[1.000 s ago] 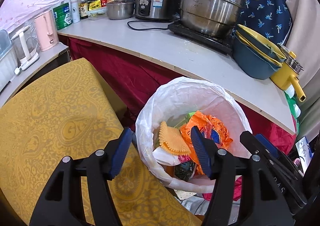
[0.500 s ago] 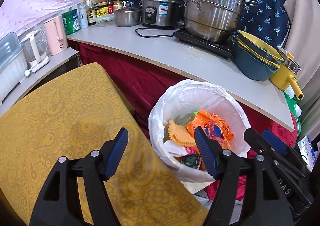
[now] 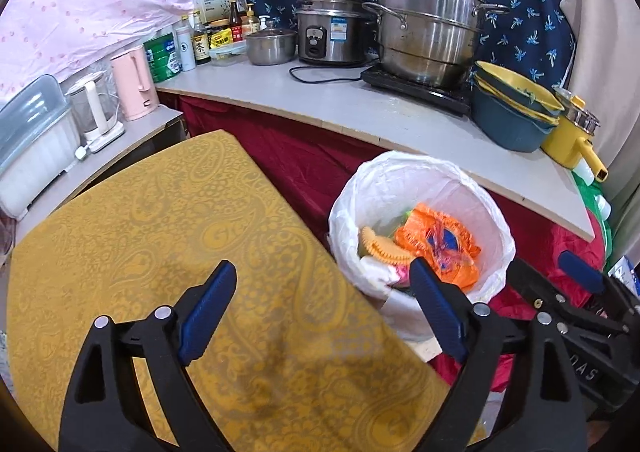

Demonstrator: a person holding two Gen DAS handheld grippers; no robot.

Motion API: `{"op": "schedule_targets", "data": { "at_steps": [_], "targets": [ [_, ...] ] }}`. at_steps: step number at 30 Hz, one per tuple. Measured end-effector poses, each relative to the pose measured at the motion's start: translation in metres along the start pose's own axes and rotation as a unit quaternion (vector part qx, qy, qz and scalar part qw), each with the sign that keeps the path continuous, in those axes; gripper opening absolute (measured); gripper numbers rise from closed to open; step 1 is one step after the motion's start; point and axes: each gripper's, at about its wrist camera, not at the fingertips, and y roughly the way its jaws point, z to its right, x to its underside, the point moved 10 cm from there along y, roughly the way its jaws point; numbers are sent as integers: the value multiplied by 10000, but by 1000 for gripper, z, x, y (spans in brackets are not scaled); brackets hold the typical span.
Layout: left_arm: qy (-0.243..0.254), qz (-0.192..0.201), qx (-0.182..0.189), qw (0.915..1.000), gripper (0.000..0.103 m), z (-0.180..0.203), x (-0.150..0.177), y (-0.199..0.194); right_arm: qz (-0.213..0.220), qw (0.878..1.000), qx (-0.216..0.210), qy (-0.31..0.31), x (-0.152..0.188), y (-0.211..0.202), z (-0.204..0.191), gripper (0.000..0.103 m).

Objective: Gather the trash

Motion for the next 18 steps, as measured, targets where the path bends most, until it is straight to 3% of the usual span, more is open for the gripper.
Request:
{"op": "schedule_targets", "data": {
  "at_steps": [2,4,9,18],
  "targets": [
    [-18,-25,-38,10000,88,-4,7,-4,-93,9999,13,-52,5,-1,0,88],
    [2,-16,-99,9999,89,-7,13,-9,-185,9998,27,-88,13,-3,0,98],
    [88,-68,-307,9995,92,-15,27,-17,-357,9993,29,-86,28,-7,2,97],
    [57,-196,-304,9993,92,-16,44,-25,-240,9995,107,-160,37,-24,0,97]
  ]
}}
